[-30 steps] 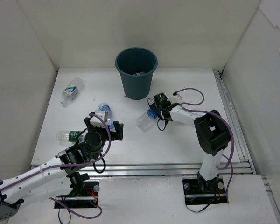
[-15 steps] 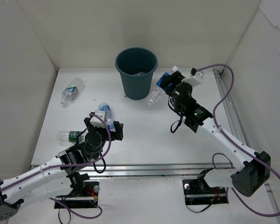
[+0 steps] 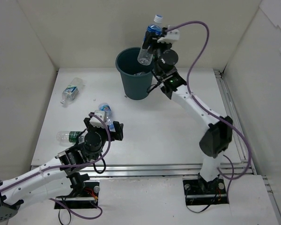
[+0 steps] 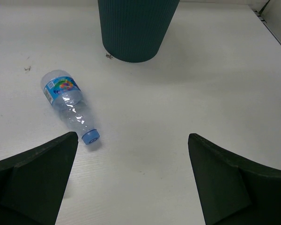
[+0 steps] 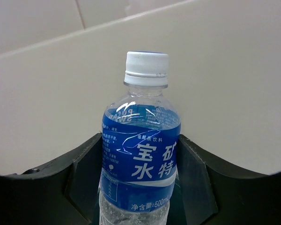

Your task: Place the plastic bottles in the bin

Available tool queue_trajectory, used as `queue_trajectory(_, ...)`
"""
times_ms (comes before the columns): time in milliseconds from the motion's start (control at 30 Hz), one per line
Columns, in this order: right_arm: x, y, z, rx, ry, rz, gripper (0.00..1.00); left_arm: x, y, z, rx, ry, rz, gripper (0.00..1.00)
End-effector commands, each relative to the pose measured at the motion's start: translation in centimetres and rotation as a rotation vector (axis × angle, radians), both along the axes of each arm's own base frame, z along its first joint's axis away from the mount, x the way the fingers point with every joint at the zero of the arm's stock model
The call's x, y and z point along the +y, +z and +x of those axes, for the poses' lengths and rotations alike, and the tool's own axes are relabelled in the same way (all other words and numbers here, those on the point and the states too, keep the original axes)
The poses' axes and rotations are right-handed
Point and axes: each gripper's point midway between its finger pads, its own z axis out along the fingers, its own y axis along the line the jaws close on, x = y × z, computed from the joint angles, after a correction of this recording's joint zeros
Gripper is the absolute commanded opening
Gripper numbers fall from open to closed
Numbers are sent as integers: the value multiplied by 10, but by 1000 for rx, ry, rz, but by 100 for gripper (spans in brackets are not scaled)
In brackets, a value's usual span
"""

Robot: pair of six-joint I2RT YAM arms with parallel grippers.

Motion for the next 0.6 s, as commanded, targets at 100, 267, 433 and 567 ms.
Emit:
queue_trajectory(100, 29, 26, 29, -180, -3, -153, 68, 1, 20, 2, -50, 9, -65, 100)
queue_trajectory(267, 36, 11, 46, -168, -67, -244, 87, -4, 20, 1, -48, -16, -65, 100)
queue_trajectory(433, 21, 22, 25, -166, -110, -299, 91, -4, 20, 2, -51, -16, -69, 100)
queue_trajectory(567, 2, 18, -10, -116, -105, -257, 92, 3, 15, 8, -38, 46, -59, 100)
